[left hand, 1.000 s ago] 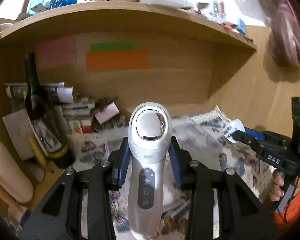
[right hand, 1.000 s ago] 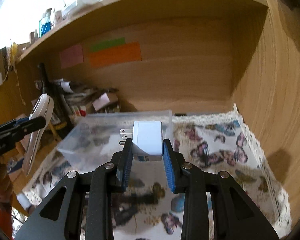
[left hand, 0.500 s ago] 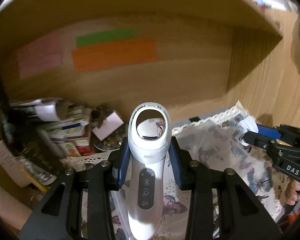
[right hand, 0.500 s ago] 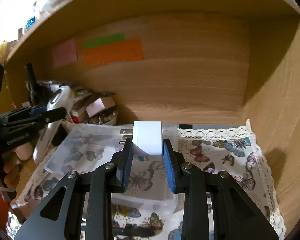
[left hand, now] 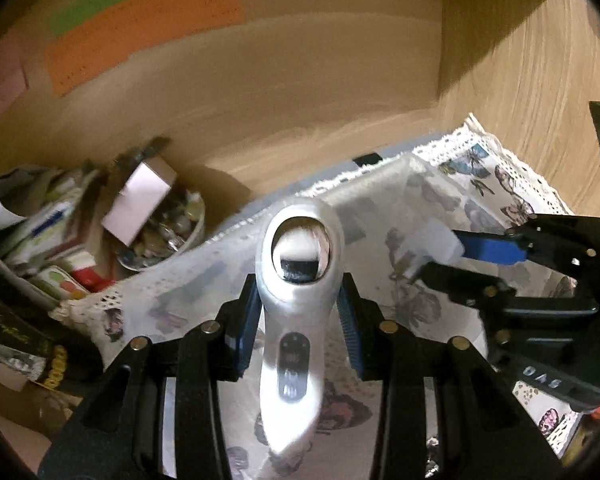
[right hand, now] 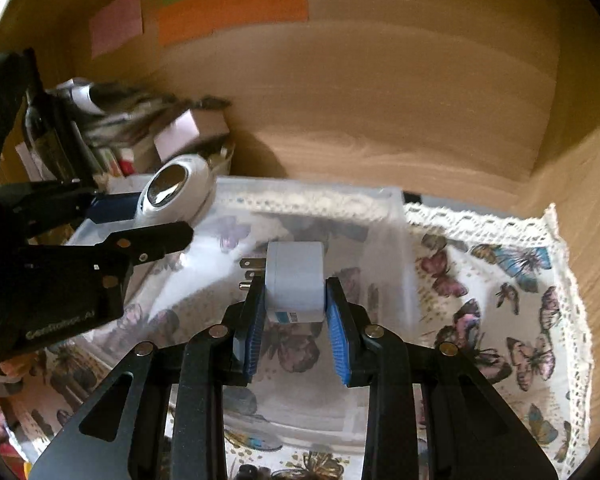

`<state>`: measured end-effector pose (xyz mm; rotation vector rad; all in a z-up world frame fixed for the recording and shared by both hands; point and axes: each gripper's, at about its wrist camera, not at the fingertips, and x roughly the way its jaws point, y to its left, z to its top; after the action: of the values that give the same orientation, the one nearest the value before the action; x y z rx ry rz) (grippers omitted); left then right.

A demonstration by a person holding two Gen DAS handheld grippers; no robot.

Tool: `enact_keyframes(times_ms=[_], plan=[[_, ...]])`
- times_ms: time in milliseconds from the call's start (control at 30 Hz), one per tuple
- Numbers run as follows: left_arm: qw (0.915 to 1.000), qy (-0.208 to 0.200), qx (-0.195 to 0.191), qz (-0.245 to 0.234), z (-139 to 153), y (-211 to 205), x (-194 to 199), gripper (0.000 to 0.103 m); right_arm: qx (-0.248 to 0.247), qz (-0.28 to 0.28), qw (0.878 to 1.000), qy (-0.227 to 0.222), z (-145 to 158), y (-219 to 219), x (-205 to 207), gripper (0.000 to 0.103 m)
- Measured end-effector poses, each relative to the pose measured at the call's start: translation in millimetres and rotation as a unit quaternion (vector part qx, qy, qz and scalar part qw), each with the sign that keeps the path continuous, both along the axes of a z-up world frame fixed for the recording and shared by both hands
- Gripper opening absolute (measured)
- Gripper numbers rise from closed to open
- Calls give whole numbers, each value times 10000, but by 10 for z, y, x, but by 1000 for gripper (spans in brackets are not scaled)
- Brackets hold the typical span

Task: Organize rigid objects
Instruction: 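Carry the plug into the clear box and release while the left tool drops the device in, then grasp a black cylinder with the right tool while the left tool grasps the gold tube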

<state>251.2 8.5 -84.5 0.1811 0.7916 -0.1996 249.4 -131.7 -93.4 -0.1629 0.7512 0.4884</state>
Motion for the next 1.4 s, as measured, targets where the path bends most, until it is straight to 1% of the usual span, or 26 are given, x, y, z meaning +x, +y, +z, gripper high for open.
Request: enact_keyframes(times_ms=[100, 233, 333, 400, 467, 533, 633, 667, 733, 833, 900, 933, 1000, 1067, 1267, 1300, 1333, 1367, 1400], plan=[[9998, 182, -74, -9, -46, 6, 51, 38, -142, 20, 9999, -40, -23, 38, -7, 27], [9991, 359, -229, 20, -85, 22, 70, 38, -139, 76, 9999, -7, -18, 51, -26, 26], [9989, 384, -264, 64, -77, 36, 38, 38, -97, 69, 9999, 16, 7, 42, -39, 26], [9990, 296, -302, 113, -28, 65, -22, 40, -69, 51, 10000, 7, 36, 46, -49, 28], [9991, 160, -368, 123, 51, 88, -88, 45, 4, 26, 10000, -22, 87, 20, -86, 38], [9988, -48, -455, 165, 179, 123, -207, 58, 81, -12, 9999, -89, 145, -23, -137, 46], [9980, -379, -452, 230, 355, 155, -400, 71, 198, -50, 9995, -240, 264, -89, -243, 49], [9974, -499, -443, 256, 413, 164, -480, 73, 227, -73, 9992, -312, 312, -113, -286, 52], [9964, -665, -455, 270, 504, 185, -609, 84, 301, -122, 9984, -459, 402, -170, -376, 56], [9949, -839, -505, 249, 576, 220, -814, 93, 406, -155, 9970, -636, 506, -262, -515, 61], [9943, -929, -465, 238, 574, 226, -934, 94, 453, -162, 9962, -723, 539, -312, -595, 64], [9950, -883, -425, 208, 565, 237, -990, 95, 476, -171, 9960, -742, 547, -340, -634, 65], [9953, -855, -404, 205, 516, 260, -1087, 96, 499, -180, 9958, -749, 540, -385, -705, 67], [9963, -729, -419, 193, 439, 279, -1172, 96, 478, -179, 9961, -714, 491, -425, -783, 68], [9977, -381, -476, 282, 107, 311, -1359, 95, 370, -164, 9983, -420, 240, -497, -956, 68], [9979, -309, -510, 254, 55, 305, -1386, 87, 344, -161, 9986, -376, 196, -505, -986, 68], [9981, -222, -535, 212, -3, 293, -1411, 74, 309, -156, 9989, -318, 144, -512, -1015, 68], [9983, -132, -537, 183, -54, 276, -1427, 69, 270, -149, 9992, -253, 91, -519, -1047, 68], [9983, -39, -566, 143, -105, 261, -1445, 59, 233, -132, 9995, -182, 35, -521, -1080, 68]])
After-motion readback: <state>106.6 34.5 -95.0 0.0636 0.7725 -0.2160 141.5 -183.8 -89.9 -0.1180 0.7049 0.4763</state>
